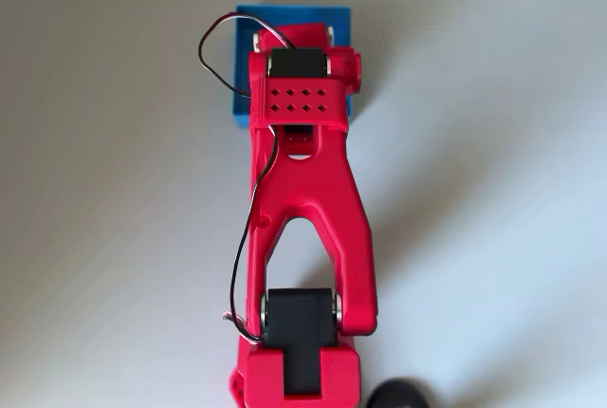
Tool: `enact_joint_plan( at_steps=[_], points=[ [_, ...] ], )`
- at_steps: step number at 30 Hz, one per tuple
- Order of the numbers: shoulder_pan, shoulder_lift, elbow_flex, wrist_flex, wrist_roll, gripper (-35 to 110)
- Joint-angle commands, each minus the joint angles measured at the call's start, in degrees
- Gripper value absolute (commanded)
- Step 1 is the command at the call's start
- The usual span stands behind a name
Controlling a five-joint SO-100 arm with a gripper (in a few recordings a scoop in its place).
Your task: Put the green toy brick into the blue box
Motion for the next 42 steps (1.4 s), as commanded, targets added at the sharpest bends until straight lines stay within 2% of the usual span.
enact_joint_plan(
  at_steps=[1,3,8,13,21,26,32,42],
  points=[
    [0.4,2.0,-4.1,0.4,-0.6,26],
    [0.4,2.1,-4.8,1.5,-0.4,22],
    [-0.5,2.5,-6.4,5.4,0.8,0],
    [-1.4,4.5,-13.0,12.0,5.4,0],
    [-6.6,24.4,-11.4,12.4,7.2,0],
    [-6.9,37.9,-2.2,11.1,8.9,0],
    [-6.3,57.0,17.1,4.0,7.2,0],
    [-6.1,82.7,44.9,3.8,4.6,0]
  ],
)
